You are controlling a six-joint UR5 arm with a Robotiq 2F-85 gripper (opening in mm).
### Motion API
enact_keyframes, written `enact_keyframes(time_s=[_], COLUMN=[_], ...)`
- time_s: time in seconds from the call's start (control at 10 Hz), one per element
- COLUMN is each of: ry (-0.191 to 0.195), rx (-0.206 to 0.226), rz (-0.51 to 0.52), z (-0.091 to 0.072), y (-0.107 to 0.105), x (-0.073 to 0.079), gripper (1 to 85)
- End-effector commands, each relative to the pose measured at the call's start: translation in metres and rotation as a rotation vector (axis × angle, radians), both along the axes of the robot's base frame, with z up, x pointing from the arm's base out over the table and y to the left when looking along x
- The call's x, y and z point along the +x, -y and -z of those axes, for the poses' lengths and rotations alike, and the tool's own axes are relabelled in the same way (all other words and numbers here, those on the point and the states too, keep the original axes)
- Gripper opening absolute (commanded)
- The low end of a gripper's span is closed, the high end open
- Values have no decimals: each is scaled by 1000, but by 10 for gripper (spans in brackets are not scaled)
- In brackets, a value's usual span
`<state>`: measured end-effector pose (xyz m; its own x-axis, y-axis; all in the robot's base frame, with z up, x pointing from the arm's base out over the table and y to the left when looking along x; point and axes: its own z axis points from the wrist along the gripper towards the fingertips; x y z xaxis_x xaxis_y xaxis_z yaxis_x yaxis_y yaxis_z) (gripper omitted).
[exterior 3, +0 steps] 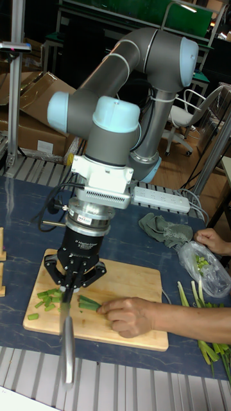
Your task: Chop the scallions
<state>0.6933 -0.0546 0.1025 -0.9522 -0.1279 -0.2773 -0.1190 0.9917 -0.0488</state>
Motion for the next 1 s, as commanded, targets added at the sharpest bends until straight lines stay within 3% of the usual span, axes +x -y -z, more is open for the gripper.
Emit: enact_keyframes(time_s=[0.0,0.4,0.9], ry=[-44,-79,-38], rx=[55,115,107], rz=[22,107,110], z=[-10,-5,11], y=[-17,-47,-42], x=[-15,-50,-64], gripper=[13,13,13])
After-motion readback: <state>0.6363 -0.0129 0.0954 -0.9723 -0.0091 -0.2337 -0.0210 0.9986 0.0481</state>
